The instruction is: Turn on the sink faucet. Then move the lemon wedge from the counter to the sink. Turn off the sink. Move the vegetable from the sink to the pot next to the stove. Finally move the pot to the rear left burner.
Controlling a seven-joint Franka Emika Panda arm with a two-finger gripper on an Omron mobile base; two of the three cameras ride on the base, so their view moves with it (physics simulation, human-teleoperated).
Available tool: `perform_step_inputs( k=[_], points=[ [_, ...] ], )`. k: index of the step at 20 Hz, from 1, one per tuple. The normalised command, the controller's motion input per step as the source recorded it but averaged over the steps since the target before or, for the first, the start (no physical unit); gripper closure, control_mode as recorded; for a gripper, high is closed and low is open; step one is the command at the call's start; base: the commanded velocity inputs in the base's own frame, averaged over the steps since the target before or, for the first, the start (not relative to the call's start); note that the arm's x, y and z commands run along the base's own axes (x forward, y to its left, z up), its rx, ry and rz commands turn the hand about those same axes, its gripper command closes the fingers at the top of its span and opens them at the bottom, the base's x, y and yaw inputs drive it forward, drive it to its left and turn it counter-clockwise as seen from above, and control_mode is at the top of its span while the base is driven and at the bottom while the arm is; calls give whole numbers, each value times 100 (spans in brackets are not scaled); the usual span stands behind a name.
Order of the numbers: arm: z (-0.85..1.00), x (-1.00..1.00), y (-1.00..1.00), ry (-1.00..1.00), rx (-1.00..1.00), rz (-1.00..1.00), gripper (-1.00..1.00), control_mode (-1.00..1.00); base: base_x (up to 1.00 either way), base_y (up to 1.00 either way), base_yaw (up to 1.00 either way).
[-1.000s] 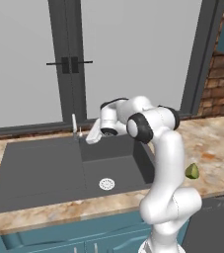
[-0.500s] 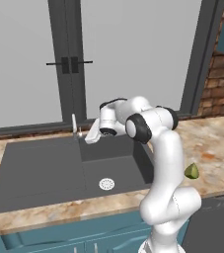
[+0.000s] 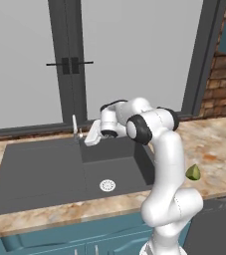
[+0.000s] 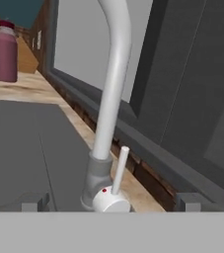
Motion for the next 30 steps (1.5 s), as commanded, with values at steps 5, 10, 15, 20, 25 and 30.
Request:
perform_step_inputs(
  k=[5,10,15,20,25,30],
  points=[
    [0,5,17,0,5,10,-100,-100,0,0,0],
    [0,-11,21,0,4,12,-100,-100,0,0,0],
    [0,5,17,0,4,9,-100,-100,0,0,0],
    [0,12,13,0,4,8,-100,-100,0,0,0],
    [0,10,18,3,3,9,-100,-100,0,0,0],
    [0,0,26,3,0,9,-100,-100,0,0,0]
  ],
)
